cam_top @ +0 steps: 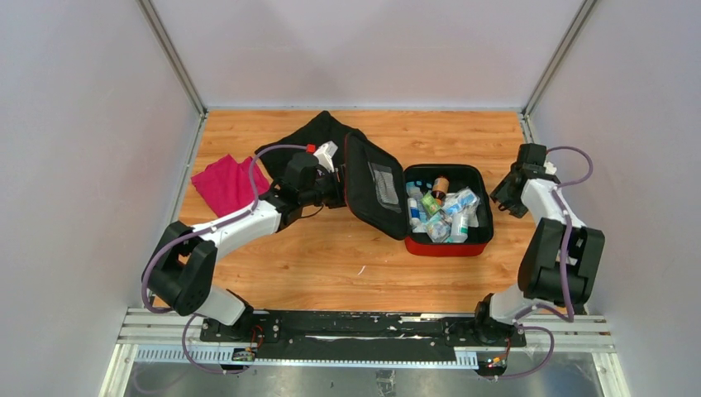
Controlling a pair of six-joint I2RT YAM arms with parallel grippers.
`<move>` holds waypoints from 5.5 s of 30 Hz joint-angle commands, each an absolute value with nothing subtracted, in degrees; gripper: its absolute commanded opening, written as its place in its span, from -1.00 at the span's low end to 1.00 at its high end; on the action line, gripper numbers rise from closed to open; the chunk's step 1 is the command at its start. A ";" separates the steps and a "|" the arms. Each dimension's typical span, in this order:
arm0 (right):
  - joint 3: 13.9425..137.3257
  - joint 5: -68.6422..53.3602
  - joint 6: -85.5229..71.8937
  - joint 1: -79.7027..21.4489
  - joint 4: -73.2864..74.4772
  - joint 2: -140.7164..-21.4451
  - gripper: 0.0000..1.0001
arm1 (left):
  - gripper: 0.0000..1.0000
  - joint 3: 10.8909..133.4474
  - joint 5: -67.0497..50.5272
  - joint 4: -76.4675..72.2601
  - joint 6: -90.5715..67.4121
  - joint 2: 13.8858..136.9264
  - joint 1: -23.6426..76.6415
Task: Organize the medicine kit
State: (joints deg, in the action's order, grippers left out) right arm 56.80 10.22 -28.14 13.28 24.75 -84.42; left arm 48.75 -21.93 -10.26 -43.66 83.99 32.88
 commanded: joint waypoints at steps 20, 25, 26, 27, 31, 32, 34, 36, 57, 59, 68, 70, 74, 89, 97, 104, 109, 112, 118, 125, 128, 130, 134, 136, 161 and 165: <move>56.08 -28.15 -22.42 6.83 20.50 -95.89 0.07 | -0.14 54.14 -23.42 -7.63 -39.24 85.51 33.28; 52.75 -28.12 -25.07 1.41 18.48 -92.91 0.06 | -0.14 53.24 -23.43 -7.64 -39.29 85.51 33.31; 52.10 -28.17 -25.63 0.46 18.09 -92.08 0.06 | -0.14 53.14 -23.39 -7.62 -39.29 85.43 33.30; 51.56 -28.21 -26.11 -0.71 17.81 -91.27 0.06 | -0.15 53.10 -23.38 -7.52 -39.28 85.36 33.31; 49.16 -23.68 -28.34 -2.28 18.23 -86.09 0.06 | -0.15 53.83 -21.31 -3.53 -37.36 84.35 33.28; 48.39 -20.46 -29.05 -2.19 18.76 -84.11 0.06 | -0.16 54.63 -19.86 0.26 -36.45 83.89 33.26; 46.84 -15.71 -30.17 -2.14 18.88 -79.07 0.08 | -0.16 56.66 -17.03 6.48 -33.31 82.66 33.30; 45.91 -14.13 -30.70 -2.07 18.98 -75.35 0.08 | -0.15 58.34 -13.93 11.90 -30.17 80.80 33.28; 38.26 -25.63 -29.19 -2.24 20.68 -50.36 0.19 | 0.42 29.80 -15.37 2.94 -37.58 52.38 33.25; 40.26 -26.69 -28.57 -2.68 18.89 -52.67 0.19 | 0.42 30.15 -16.02 3.20 -38.23 52.50 34.50; 62.10 -21.79 -20.12 -8.96 19.07 -76.28 0.18 | 0.41 28.93 3.08 8.67 -40.81 48.81 55.29; 67.41 -22.06 -18.59 -9.33 19.99 -83.65 0.15 | 0.40 26.38 3.60 4.83 -43.29 49.78 57.61; 78.51 -23.60 -15.16 -10.43 25.25 -96.21 0.06 | 0.39 26.14 5.97 0.28 -44.60 54.84 62.42; 90.25 -12.62 -10.10 -18.64 38.12 -111.43 -0.03 | 0.41 29.53 8.40 -4.76 -49.70 71.65 59.28; 70.45 -15.20 -13.44 -19.96 34.07 -97.25 -0.07 | 0.41 30.52 5.88 -0.39 -48.24 70.20 48.29; 54.89 -17.03 -17.23 -23.34 30.80 -83.61 -0.07 | 0.41 40.95 4.68 6.46 -43.14 74.17 39.84; 45.30 -17.12 -22.11 -28.36 27.98 -74.16 -0.07 | 0.41 49.33 2.41 7.77 -41.16 80.44 35.99; 40.49 -18.27 -26.16 -32.98 24.05 -69.73 -0.07 | 0.41 55.85 -0.79 8.23 -39.77 85.17 34.74; 34.60 -16.97 -33.28 -39.25 14.06 -64.78 -0.06 | 0.38 66.18 -5.16 9.89 -36.88 94.86 34.66; 35.42 -4.18 -31.06 -39.28 23.24 -57.10 -0.04 | 0.36 68.06 1.89 16.97 -33.05 93.74 30.88; 34.50 -3.23 -30.03 -39.20 23.37 -50.13 0.04 | 0.37 65.45 3.23 17.50 -31.98 88.06 29.35; 34.16 -4.33 -29.49 -39.12 22.52 -46.94 0.10 | 0.37 63.67 4.21 18.15 -31.07 84.66 29.18; 34.26 -5.69 -29.88 -39.18 21.01 -42.32 0.15 | 0.38 59.20 4.74 18.54 -31.09 78.15 29.18; 34.18 -3.24 -30.37 -39.12 21.07 -40.34 0.17 | 0.38 56.81 5.06 19.08 -31.20 74.77 29.20; 62.66 -7.46 -18.10 -20.74 19.52 -85.13 0.16 | 0.28 24.84 4.45 11.40 -46.96 52.75 50.87; 66.75 -6.67 -15.17 -20.74 23.41 -90.60 0.15 | 0.28 28.06 5.36 8.74 -44.90 60.41 50.87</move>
